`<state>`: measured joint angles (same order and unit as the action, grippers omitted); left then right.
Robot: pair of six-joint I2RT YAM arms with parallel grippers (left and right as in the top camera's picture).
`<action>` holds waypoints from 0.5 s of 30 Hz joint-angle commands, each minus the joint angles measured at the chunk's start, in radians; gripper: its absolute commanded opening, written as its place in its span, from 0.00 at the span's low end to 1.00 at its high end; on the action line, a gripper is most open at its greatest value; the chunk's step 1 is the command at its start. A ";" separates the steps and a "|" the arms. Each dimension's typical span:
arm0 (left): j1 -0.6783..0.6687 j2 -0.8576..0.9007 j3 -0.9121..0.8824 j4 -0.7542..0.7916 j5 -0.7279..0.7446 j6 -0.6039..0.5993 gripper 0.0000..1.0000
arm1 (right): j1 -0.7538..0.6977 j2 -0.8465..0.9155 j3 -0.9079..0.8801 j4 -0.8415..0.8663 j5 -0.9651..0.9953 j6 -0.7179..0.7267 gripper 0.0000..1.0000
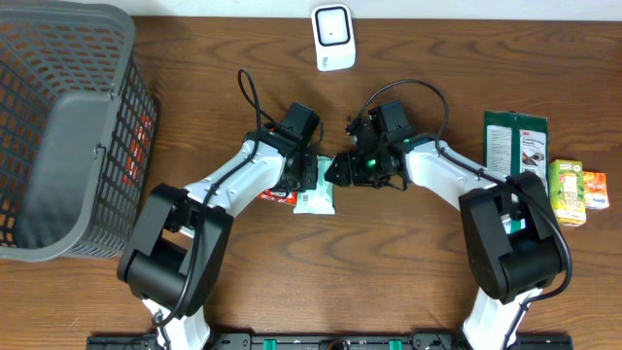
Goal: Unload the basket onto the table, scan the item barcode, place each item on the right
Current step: 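Grasp the wipes pack with both grippers from opposite sides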
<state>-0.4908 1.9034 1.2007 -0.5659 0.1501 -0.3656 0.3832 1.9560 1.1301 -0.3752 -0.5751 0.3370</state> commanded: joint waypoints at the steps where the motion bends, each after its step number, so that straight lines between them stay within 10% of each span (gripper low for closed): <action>1: 0.000 0.041 -0.017 0.001 -0.009 0.008 0.08 | 0.011 0.021 -0.027 0.014 -0.033 0.017 0.57; 15: 0.000 0.045 -0.017 0.001 -0.009 0.008 0.08 | 0.011 0.021 -0.193 0.294 -0.193 0.110 0.53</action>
<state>-0.4900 1.9156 1.2007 -0.5602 0.1501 -0.3656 0.3885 1.9564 0.9848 -0.0902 -0.7563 0.4007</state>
